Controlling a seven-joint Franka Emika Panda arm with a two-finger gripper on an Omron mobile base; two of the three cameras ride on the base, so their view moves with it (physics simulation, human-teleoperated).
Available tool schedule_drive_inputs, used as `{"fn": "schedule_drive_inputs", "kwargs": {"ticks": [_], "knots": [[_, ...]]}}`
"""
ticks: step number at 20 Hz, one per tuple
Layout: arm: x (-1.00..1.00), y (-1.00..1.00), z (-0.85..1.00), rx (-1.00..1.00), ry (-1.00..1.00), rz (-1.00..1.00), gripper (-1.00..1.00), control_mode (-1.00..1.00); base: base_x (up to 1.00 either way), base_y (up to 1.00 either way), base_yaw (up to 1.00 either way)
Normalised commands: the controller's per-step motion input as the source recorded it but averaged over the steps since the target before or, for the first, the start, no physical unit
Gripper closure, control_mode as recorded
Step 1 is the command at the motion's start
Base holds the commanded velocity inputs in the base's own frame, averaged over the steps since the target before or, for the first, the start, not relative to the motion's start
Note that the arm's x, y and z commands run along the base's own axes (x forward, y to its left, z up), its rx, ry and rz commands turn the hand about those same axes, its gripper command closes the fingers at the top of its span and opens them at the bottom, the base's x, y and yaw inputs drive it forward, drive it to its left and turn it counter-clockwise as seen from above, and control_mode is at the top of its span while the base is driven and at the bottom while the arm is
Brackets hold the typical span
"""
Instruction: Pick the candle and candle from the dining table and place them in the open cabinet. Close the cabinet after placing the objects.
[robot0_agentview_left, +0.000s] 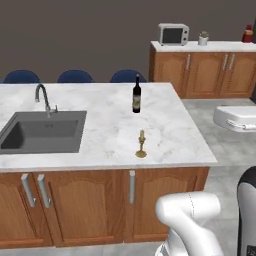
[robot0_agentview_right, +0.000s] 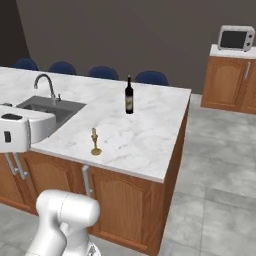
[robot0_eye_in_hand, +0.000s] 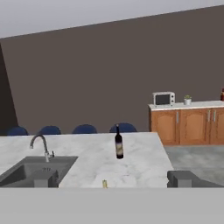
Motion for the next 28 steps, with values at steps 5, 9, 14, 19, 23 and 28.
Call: {"fn": "schedule_drive_inputs", "kwargs": {"ticks": [5, 9, 14, 19, 23, 28], "knots": [[0.0, 0.0, 0.0, 0.0, 0.0, 0.0, -1.0, 1.0, -0.21, 0.08, 0.0], [0.0, 0.0, 0.0, 0.0, 0.0, 0.0, -1.0, 1.0, -0.27, -0.06, 0.0], [0.0, 0.0, 0.0, 0.0, 0.0, 0.0, -1.0, 1.0, -0.03, 0.2, 0.0], [0.0, 0.0, 0.0, 0.0, 0.0, 0.0, -1.0, 1.0, 0.57, 0.52, -0.16], [0.0, 0.0, 0.0, 0.0, 0.0, 0.0, -1.0, 1.0, 0.45, 0.12, -0.23], [0.0, 0.0, 0.0, 0.0, 0.0, 0.0, -1.0, 1.0, 0.02, 0.0, -0.06]]}}
